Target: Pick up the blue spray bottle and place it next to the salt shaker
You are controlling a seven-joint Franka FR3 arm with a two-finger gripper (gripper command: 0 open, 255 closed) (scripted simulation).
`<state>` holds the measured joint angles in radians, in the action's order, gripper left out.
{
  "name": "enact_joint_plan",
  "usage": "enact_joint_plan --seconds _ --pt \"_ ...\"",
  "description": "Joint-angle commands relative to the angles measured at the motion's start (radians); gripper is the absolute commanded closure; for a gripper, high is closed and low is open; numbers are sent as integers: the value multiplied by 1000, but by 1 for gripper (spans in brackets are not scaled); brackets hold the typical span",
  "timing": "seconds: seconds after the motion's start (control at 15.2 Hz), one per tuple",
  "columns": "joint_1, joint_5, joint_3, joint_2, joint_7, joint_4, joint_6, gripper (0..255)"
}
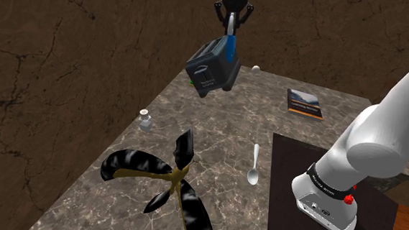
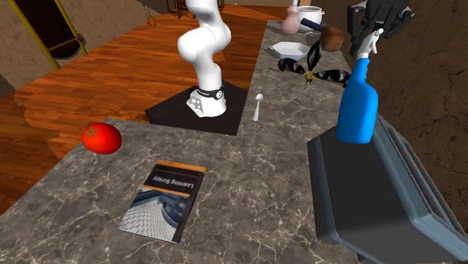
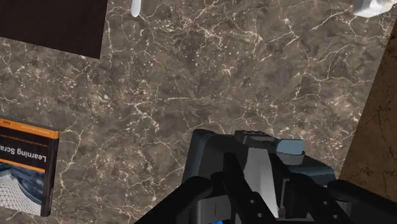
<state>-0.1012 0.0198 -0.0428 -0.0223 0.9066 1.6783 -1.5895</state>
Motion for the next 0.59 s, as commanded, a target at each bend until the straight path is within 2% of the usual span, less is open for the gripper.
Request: enact_joint_plan --seconds 0.0,0.53 --pt "-24 -4 25 5 49 -8 4 255" --pt "-117 -16 120 42 238 -54 15 255"
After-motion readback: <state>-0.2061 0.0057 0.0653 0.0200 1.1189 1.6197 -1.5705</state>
